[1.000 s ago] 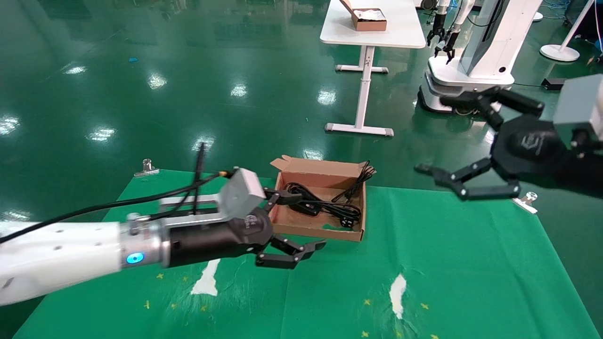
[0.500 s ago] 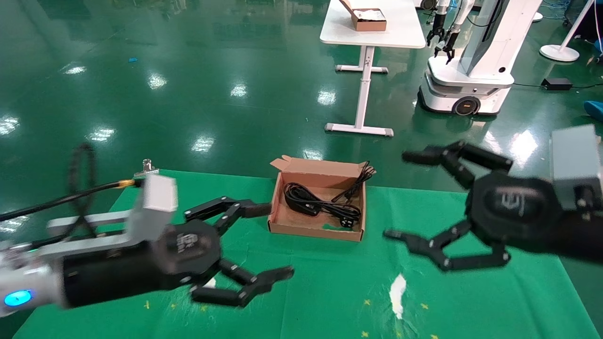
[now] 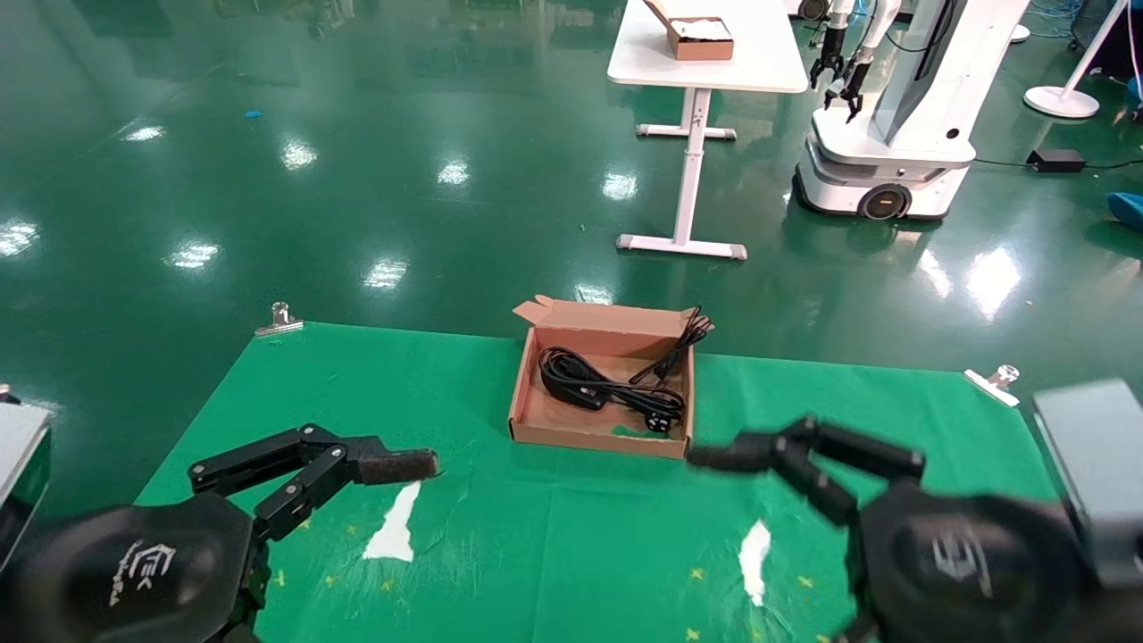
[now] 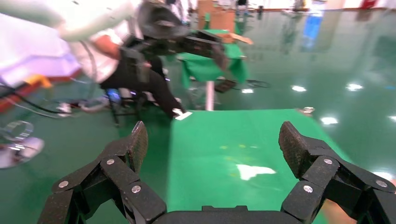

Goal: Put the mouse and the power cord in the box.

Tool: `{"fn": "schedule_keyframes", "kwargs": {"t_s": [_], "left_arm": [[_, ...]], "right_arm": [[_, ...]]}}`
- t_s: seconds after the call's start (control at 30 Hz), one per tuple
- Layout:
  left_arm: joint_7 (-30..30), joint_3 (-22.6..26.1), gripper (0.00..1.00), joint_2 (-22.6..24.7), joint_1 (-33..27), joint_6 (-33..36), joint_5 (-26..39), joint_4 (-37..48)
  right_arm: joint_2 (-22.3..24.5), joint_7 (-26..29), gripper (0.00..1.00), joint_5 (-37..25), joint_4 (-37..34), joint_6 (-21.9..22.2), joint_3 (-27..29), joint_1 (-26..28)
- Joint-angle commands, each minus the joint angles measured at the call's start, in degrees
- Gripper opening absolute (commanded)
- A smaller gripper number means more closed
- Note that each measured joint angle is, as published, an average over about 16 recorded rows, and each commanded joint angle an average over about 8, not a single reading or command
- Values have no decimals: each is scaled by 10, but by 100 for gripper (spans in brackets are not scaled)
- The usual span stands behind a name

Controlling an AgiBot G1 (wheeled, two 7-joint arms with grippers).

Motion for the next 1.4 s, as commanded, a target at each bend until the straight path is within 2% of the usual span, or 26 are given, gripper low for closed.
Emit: {"fn": "schedule_keyframes", "kwargs": {"t_s": [0.03, 1.4], "left_arm": [[-2, -11, 100, -8, 7, 11, -8, -7], [-2, -6, 100, -5, 4, 5, -4, -4]], "right_arm": [[3, 16, 100, 9, 19, -1, 3, -15], [2, 12, 100, 5, 11, -1, 2, -9]]}}
